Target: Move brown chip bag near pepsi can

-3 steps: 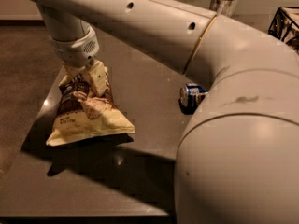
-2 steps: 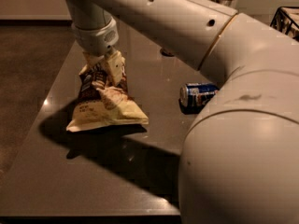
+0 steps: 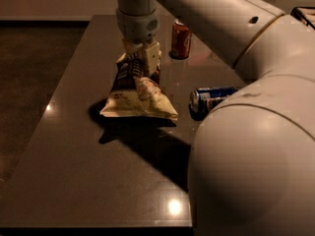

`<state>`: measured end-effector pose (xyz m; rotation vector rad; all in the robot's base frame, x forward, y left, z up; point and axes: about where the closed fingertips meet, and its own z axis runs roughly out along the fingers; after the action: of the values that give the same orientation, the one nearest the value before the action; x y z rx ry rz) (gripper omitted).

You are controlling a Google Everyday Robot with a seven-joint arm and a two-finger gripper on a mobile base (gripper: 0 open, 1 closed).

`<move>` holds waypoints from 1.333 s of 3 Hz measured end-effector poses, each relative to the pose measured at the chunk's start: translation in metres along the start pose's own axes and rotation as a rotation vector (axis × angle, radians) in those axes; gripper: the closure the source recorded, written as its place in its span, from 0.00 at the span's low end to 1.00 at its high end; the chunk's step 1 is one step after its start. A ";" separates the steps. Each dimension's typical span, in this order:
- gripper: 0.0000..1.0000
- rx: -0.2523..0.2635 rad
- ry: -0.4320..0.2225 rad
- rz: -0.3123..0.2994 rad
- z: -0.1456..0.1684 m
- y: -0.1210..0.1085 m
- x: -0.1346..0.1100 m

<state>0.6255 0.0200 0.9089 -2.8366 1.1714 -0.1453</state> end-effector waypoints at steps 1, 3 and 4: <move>1.00 -0.006 -0.026 0.040 0.003 0.014 0.016; 0.59 -0.010 -0.076 0.146 0.002 0.042 0.039; 0.28 0.008 -0.111 0.197 0.000 0.049 0.048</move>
Offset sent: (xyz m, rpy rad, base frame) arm -0.0580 -0.1010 -0.0019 -0.0714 0.2637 -0.1629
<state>0.6250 -0.0485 0.9070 -2.6630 1.4101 0.0185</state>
